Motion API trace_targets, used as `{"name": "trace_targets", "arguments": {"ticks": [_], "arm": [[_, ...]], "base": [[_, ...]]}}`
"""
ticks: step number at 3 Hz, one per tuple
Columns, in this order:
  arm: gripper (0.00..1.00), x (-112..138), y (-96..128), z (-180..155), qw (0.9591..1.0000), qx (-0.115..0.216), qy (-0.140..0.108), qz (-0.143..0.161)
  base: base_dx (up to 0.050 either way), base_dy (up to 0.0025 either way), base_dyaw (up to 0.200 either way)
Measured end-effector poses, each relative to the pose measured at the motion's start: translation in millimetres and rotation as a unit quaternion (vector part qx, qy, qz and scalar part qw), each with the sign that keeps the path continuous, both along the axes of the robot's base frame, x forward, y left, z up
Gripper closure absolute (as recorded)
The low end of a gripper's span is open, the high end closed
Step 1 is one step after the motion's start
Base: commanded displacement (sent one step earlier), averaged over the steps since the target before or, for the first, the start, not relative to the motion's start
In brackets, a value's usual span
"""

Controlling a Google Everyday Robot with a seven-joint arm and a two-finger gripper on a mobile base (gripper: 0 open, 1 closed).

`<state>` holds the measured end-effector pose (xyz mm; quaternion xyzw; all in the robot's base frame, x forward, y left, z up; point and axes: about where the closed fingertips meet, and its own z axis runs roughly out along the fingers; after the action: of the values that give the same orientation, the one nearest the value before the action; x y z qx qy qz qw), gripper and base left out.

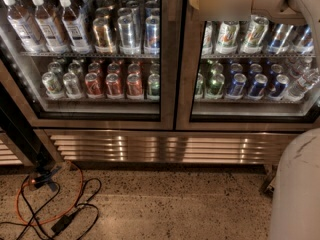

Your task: Open right fridge door

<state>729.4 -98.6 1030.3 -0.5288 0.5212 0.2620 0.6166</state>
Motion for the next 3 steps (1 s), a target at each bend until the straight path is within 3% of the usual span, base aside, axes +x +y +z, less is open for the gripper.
{"name": "trace_targets", "arguments": {"ticks": [3], "arm": [[1.00,0.6,0.7,3.5,1.0000,0.005,0.003,0.003]], "base": [[0.000,0.00000,0.000]]}}
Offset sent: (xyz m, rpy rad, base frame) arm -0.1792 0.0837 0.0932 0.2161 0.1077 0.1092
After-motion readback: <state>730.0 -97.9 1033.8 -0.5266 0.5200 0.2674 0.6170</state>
